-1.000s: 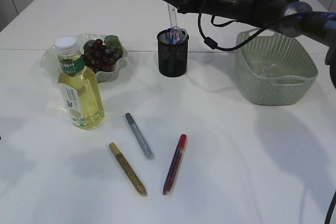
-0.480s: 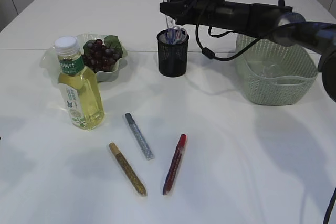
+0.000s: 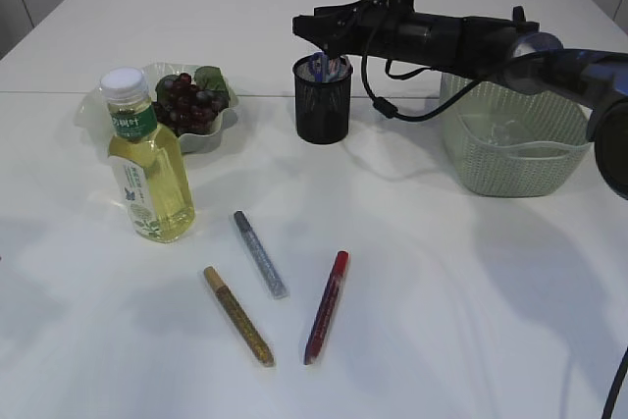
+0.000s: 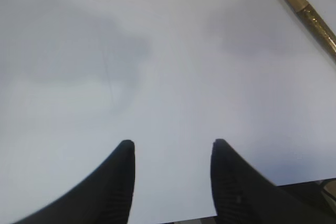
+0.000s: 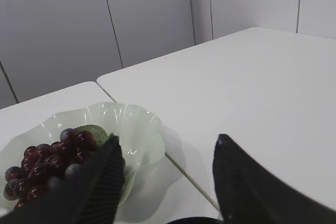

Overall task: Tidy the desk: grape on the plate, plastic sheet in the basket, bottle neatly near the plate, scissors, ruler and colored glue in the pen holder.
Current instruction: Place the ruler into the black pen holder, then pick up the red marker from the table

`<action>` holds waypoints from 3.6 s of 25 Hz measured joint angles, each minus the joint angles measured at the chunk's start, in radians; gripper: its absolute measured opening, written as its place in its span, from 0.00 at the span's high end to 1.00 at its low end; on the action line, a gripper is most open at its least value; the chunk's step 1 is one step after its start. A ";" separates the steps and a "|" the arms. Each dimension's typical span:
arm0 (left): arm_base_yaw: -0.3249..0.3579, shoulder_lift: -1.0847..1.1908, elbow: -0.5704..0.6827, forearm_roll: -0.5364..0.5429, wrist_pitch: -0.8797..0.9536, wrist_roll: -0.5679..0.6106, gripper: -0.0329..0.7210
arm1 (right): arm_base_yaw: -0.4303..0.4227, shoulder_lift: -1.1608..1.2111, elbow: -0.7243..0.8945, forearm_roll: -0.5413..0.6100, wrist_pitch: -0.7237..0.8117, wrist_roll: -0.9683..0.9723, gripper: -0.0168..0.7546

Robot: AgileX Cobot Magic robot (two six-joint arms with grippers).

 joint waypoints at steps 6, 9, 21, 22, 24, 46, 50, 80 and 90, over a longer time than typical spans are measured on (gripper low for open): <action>0.000 0.000 0.000 0.000 0.000 0.000 0.51 | 0.000 -0.006 0.000 -0.017 -0.021 0.115 0.39; 0.000 0.000 0.000 0.000 0.000 0.000 0.52 | 0.000 -0.039 0.000 -0.096 -0.054 0.236 0.39; 0.000 0.000 0.000 0.000 0.000 0.000 0.52 | 0.000 -0.307 0.000 -0.974 0.165 1.269 0.39; 0.000 0.000 0.000 0.000 0.000 0.000 0.52 | 0.000 -0.326 0.000 -1.005 0.221 1.311 0.39; 0.000 0.000 0.000 0.000 0.000 0.000 0.52 | 0.000 -0.353 0.000 -1.031 0.309 1.400 0.39; 0.000 0.000 0.000 0.002 0.000 0.000 0.52 | 0.276 -0.381 0.207 -1.418 0.415 1.899 0.55; 0.000 0.000 0.000 0.002 0.000 0.000 0.53 | 0.297 -0.393 0.345 -1.423 0.413 1.910 0.55; 0.000 0.000 0.000 0.002 -0.033 0.000 0.54 | 0.370 -0.473 0.654 -1.551 0.253 2.459 0.55; 0.000 0.000 0.000 0.002 -0.035 0.000 0.54 | 0.411 -0.462 0.656 -1.652 0.205 2.636 0.56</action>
